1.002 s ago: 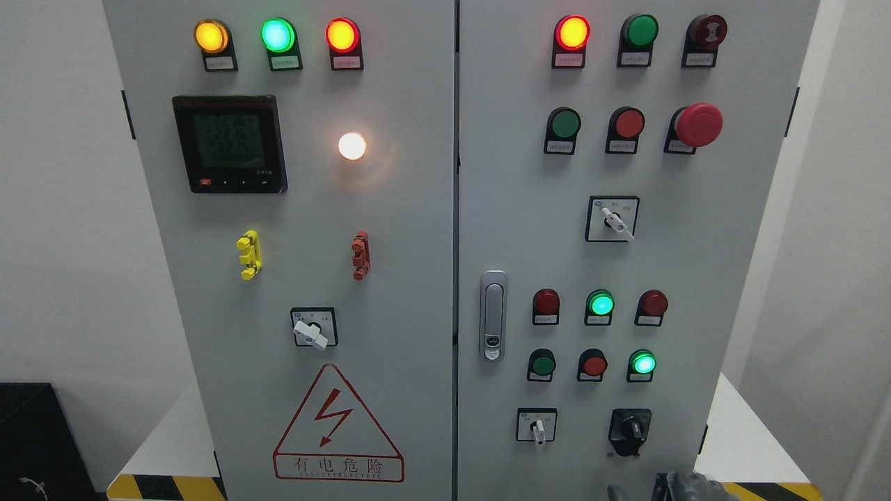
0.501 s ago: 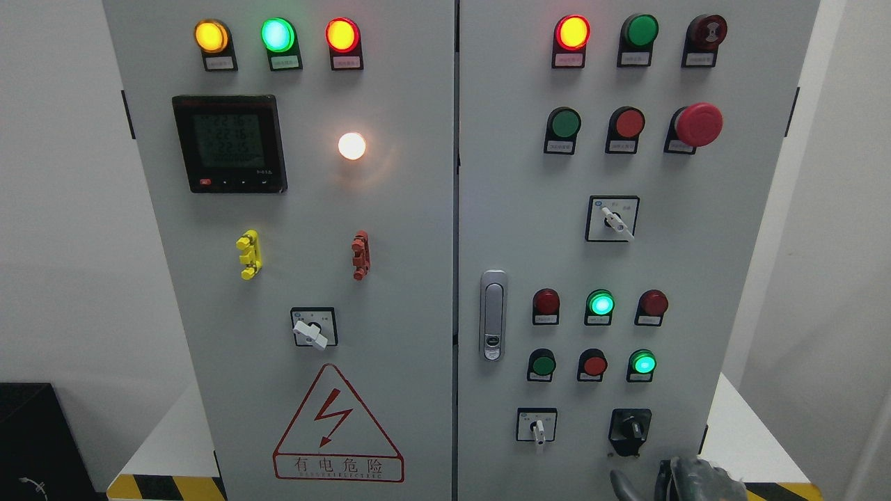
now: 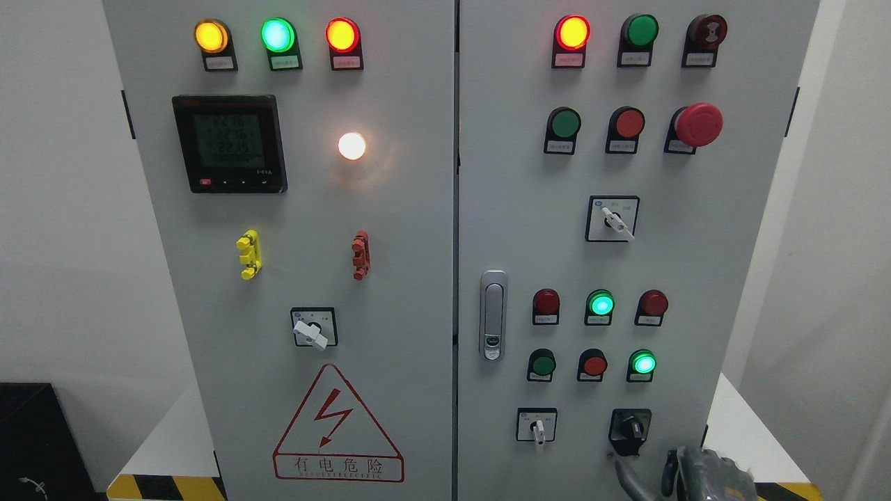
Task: Flip black knob to close circuit
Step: 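Raise the right hand up toward the black rotary knob near the cabinet bottom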
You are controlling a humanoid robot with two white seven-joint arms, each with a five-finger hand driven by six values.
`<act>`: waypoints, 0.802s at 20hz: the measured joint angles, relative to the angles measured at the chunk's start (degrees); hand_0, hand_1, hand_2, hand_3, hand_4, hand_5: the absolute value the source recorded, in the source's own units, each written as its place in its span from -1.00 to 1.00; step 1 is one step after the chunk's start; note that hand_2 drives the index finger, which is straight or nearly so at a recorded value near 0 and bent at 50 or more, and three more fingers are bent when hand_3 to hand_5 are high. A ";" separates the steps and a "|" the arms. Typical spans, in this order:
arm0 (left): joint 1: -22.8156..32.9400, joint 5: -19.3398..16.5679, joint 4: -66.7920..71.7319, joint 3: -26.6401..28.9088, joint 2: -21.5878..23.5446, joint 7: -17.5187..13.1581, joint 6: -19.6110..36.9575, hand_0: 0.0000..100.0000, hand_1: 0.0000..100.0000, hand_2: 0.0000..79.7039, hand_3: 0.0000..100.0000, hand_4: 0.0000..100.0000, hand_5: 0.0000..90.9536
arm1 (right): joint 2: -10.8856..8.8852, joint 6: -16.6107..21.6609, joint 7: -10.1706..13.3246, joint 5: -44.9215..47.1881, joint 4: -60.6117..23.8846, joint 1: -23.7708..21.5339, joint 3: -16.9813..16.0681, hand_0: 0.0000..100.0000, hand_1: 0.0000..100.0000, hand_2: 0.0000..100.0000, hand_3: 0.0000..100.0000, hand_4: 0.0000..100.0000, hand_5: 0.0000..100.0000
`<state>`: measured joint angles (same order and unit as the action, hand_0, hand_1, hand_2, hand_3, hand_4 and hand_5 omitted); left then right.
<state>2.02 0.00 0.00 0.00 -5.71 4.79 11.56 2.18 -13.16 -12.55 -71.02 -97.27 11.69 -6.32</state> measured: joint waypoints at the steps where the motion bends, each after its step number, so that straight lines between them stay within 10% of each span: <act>1: 0.00 0.00 0.00 0.00 0.00 0.00 0.00 -1.00 -1.00 -1.00 -1.00 -1.00 -1.00 | 0.00 -0.29 -0.20 -0.10 -0.09 0.14 0.01 -1.00 -0.87 0.56 0.92 0.55 0.60; 16: 0.00 0.00 0.00 0.00 0.00 0.00 0.00 -1.00 -1.00 -1.00 -1.00 -1.00 -1.00 | -0.03 -2.51 -0.86 -1.21 -0.56 1.70 0.28 -1.00 -0.85 0.57 0.92 0.55 0.61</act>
<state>2.02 0.00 0.00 0.00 -5.71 4.79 11.56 2.15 -15.68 -13.41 -72.22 -97.84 13.40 -6.04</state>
